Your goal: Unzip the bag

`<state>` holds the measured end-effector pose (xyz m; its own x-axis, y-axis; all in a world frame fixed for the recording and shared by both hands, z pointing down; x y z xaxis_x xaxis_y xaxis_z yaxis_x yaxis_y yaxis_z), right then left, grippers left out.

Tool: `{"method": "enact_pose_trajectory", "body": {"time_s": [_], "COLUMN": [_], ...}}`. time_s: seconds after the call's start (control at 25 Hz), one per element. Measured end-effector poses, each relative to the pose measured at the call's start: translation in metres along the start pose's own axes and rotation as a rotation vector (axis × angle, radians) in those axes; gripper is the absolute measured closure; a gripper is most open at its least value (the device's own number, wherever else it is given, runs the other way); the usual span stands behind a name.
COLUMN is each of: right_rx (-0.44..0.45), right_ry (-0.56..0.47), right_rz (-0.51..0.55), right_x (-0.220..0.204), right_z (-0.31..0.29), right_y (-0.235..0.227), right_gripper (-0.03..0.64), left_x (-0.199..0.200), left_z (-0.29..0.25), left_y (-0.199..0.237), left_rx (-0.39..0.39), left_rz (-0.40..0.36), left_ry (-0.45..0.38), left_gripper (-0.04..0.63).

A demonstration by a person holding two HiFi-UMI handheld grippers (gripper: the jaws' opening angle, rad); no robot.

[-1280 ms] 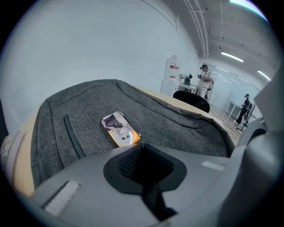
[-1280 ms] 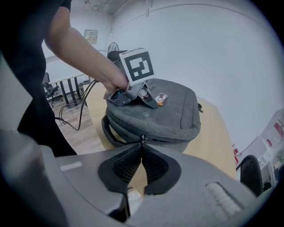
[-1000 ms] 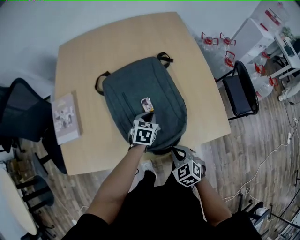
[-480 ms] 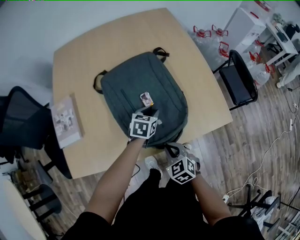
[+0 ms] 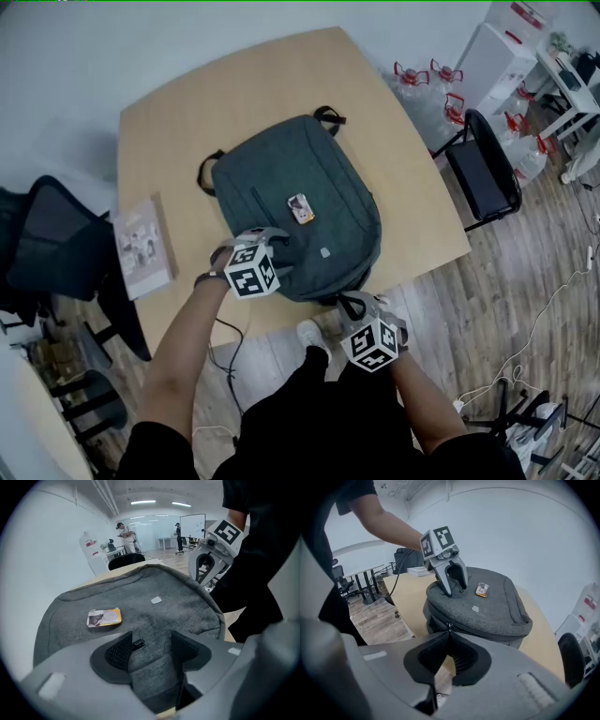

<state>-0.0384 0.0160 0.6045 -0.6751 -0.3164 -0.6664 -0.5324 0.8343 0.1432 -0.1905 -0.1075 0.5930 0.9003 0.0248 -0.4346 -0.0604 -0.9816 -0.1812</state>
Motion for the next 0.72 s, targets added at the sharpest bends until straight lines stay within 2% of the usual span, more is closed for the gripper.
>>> {"method": "enact_pose_trajectory", "body": {"time_s": [0.12, 0.24, 0.48, 0.72], "right_rx": [0.012, 0.019, -0.03, -0.064], "right_ry": [0.0, -0.004, -0.001, 0.034], "right_rz": [0.027, 0.02, -0.035, -0.022], "right_x": [0.0, 0.0, -0.009, -0.018], "right_z": [-0.001, 0.0, 0.007, 0.018], "right_y": [-0.001, -0.001, -0.02, -0.042], "right_gripper": [0.606, 0.606, 0.606, 0.605], "left_x": [-0.011, -0.015, -0.011, 0.009], "left_z": [-0.003, -0.005, -0.009, -0.022], "left_y": [0.014, 0.016, 0.011, 0.0], "left_rx": [-0.038, -0.051, 0.035, 0.121], "left_rz": [0.054, 0.099, 0.245, 0.434], "left_ry": [-0.001, -0.047, -0.139, -0.139], "left_gripper": [0.288, 0.282, 0.288, 0.295]}}
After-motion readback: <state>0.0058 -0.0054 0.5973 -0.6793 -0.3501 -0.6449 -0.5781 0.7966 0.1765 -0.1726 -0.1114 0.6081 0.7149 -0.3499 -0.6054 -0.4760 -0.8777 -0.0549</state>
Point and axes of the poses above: the fingertips, and each gripper's own axes: z backward along the fingers, y to its left, x out of its top, the point moved 6 cm from there along z, backward along the fingers, and after that the axes turned 2 degrees about y, right-handed, at the moved point
